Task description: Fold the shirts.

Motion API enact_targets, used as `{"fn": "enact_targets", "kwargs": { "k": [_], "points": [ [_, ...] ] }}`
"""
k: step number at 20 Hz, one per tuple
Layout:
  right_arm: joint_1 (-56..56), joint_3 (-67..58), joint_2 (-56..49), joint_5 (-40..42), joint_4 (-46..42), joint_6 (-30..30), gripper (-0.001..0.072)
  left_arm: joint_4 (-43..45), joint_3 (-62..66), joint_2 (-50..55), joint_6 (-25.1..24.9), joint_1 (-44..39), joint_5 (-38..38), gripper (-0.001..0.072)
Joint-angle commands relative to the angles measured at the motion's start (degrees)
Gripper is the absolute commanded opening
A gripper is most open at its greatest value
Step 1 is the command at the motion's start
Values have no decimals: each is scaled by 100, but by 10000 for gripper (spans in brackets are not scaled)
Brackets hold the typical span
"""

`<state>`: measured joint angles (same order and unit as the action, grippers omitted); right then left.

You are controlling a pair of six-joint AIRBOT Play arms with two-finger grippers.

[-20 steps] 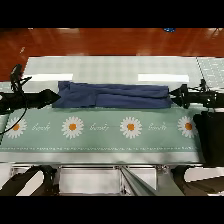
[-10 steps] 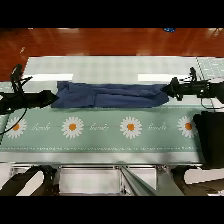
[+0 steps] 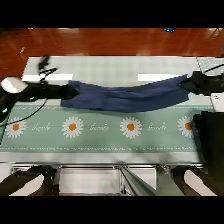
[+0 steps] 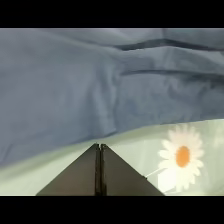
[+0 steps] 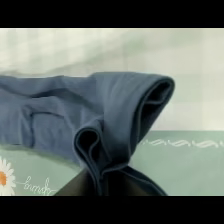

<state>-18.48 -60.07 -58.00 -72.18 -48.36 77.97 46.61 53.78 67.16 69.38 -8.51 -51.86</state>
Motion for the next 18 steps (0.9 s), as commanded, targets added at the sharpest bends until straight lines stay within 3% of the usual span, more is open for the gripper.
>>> {"fn": "enact_targets", "kwargs": {
  "k": [1, 5, 7, 11, 15, 18],
  "points": [
    [9, 223, 1394, -334, -197, 446, 21, -48, 1311, 1327, 168, -1270, 103, 27],
    [9, 223, 2203, -605, -160, 769, 21, -33, 3062, 3145, 686, -2557, -516, 27],
    [9, 223, 2385, -730, -157, 863, 21, -35, 3799, 3930, 1211, -3132, -901, 27],
    [9, 225, 2452, -848, -157, 894, 21, -44, 4763, 4833, 1620, -3939, -1110, 27],
    [9, 225, 2450, -846, -173, 894, 21, -46, 5311, 5125, 1611, -4127, -1401, 28],
    [9, 223, 2391, -831, -175, 894, 21, -31, 5490, 4988, 1576, -3687, -1926, 28]
  ]
}}
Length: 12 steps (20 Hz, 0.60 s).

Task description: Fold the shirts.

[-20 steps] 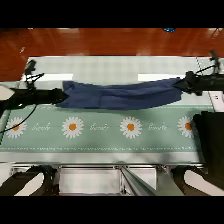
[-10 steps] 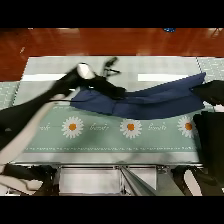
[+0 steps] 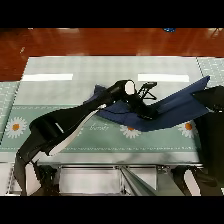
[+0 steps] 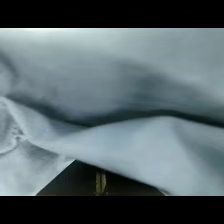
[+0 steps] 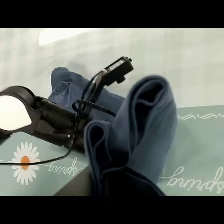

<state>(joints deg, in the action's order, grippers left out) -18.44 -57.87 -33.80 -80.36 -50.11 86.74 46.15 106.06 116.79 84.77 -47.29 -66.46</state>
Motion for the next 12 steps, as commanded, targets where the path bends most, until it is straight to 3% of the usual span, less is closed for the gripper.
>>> {"fn": "enact_targets", "kwargs": {
  "k": [1, 4, 7, 12],
  "points": [
    [4, 2, -76, 2, 20, 17, 22, 146, 260, -105, 37, 431, -697, 28],
    [9, 2, -354, 133, 212, -11, 21, 772, -332, -916, 42, 1189, -870, 28],
    [275, 2, -833, 538, 855, -262, 21, 918, -2037, -2507, -232, 2135, -236, 27],
    [2505, -142, -2262, 2358, 1143, -258, 21, 916, -4721, -5504, -461, 4039, 675, 28]
  ]
}}
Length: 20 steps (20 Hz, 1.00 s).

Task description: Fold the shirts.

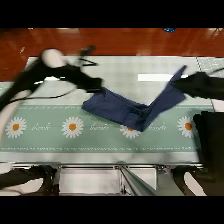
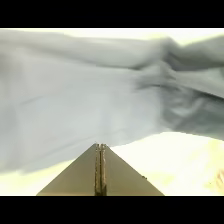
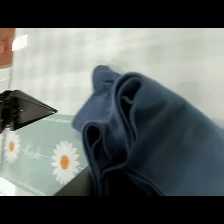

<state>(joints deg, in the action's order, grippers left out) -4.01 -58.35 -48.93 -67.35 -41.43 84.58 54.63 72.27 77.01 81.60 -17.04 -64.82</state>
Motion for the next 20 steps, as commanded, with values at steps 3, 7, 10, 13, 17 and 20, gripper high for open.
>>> {"fn": "enact_targets", "kwargs": {
  "k": [3, 7, 10, 13, 17, 20],
  "points": [
    [2194, -726, -2122, 1816, 411, -42, 22, 68, -2256, -2802, -280, 2009, 461, 28],
    [2844, -1840, -3866, 1864, 549, -39, 21, 66, -2833, -3563, -291, 2583, 328, 28],
    [3069, -2455, -4730, 1700, 608, -9, 21, 59, -3008, -3558, -291, 2590, 280, 28],
    [3150, -2634, -5154, 1700, 855, -13, 22, 52, -3110, -3541, -293, 2590, 286, 28],
    [3145, -2634, -5335, 1561, 826, -37, 409, 44, -3110, -3501, -293, 2590, 426, 28],
    [2667, -2634, -4946, 568, 481, -57, 409, -105, -3110, -3392, -291, 2590, 592, 28]
  ]
}}
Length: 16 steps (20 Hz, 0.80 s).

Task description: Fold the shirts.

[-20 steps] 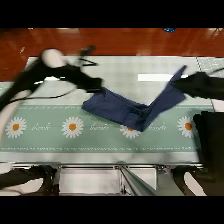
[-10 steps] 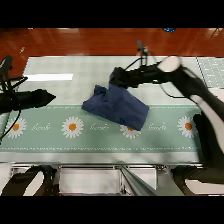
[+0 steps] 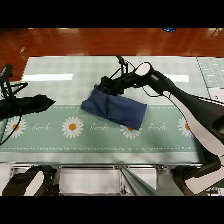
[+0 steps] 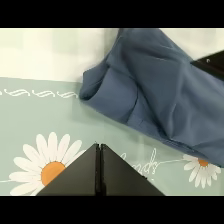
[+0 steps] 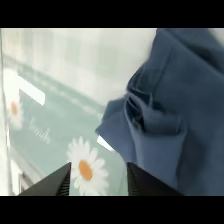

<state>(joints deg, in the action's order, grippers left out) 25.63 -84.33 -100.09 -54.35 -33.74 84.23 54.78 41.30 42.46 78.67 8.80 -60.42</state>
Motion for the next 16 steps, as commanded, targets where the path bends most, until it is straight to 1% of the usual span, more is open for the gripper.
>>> {"fn": "enact_targets", "kwargs": {
  "k": [1, 3, 4, 5, 6, 7, 9, 11, 12, 14, 16],
  "points": [
    [-568, -35, 455, -1180, -791, 66, 409, -190, -13, 114, 0, 7, 219, 28],
    [-1141, 0, 1255, -2044, -2455, 568, 410, -256, -13, 221, 0, 4, 295, 28],
    [-1390, 129, 1768, -2271, -3353, 804, 410, -258, -13, 275, 0, 4, 315, 28],
    [-1606, 367, 2286, -2317, -4009, 968, 410, -256, -13, 339, 0, 2, 332, 28],
    [-1849, 758, 2863, -2229, -4441, 1082, 411, -256, -13, 402, -2, 2, 348, 27],
    [-2085, 1252, 3397, -2013, -4592, 1167, 413, -256, -13, 463, -4, 2, 354, 28],
    [-2557, 2570, 4417, -1290, -4454, 1423, 417, -258, -13, 579, -2, -35, 409, 28],
    [-2865, 3856, 5058, -511, -3967, 1547, 417, -286, -13, 645, -2, -153, 490, 28],
    [-2973, 4398, 5191, -214, -3635, 1567, 417, -286, -13, 671, -2, -227, 522, 28],
    [-3051, 5139, 5134, 212, -2999, 1558, 417, -289, -13, 734, -2, -398, 590, 28],
    [-3051, 5543, 4924, 616, -2332, 1423, 417, -291, -13, 817, -2, -564, 654, 28]
  ]
}}
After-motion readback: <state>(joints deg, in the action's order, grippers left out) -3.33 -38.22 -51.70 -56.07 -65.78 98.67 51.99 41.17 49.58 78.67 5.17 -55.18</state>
